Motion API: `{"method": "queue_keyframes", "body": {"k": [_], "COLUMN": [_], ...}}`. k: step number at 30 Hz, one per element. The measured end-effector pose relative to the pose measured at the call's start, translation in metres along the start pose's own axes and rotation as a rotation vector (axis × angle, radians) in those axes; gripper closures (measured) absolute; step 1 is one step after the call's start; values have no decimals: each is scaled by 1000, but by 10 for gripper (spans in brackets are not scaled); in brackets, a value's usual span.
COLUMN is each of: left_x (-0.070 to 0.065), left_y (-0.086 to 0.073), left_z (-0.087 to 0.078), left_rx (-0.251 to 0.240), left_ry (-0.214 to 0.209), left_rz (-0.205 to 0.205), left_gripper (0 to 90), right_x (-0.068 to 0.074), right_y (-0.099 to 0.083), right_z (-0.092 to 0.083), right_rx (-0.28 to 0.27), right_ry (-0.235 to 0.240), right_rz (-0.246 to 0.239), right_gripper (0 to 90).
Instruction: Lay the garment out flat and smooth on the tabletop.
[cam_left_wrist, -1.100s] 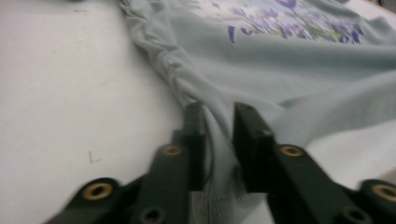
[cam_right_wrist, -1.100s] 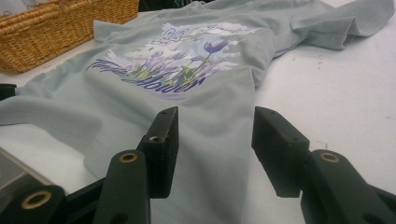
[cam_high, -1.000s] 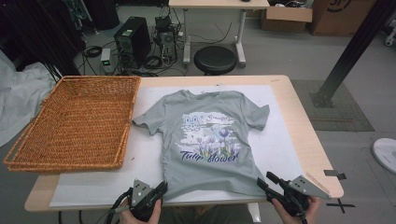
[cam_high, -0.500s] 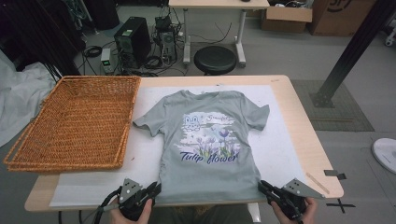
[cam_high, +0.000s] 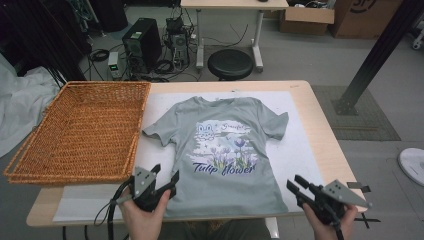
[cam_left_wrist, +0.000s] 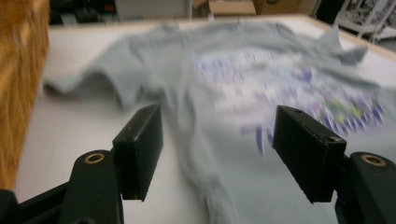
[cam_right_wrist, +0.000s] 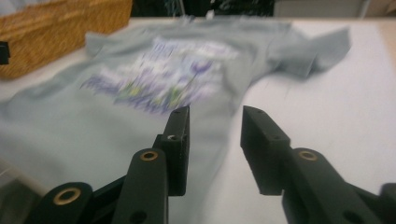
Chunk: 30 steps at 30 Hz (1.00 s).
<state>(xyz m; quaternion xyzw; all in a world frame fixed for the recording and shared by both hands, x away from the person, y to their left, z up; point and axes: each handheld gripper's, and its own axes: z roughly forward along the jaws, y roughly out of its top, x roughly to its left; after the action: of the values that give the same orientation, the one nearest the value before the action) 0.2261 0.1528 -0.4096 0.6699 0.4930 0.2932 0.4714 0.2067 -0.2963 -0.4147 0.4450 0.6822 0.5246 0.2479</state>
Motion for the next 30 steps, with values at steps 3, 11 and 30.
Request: {"method": "queue_keyframes", "body": {"k": [3,11,30], "left_x": [1,19,58], "left_y": [23,59,64], "left_z": [20,95,176], "left_rx": [-62,-99,-140], "left_ry": [-1,34,97], "left_rz": [26,30,-78], "left_gripper": [336,293,298], "right_x": [-12,-41,-85], "right_y": [22,70,118], "right_z": [19,87,222], "right_rx": [-36,-76,-52], "right_ry": [8,8,5], "right_rz": [8,19,62], "right_gripper": [606,573,574]}}
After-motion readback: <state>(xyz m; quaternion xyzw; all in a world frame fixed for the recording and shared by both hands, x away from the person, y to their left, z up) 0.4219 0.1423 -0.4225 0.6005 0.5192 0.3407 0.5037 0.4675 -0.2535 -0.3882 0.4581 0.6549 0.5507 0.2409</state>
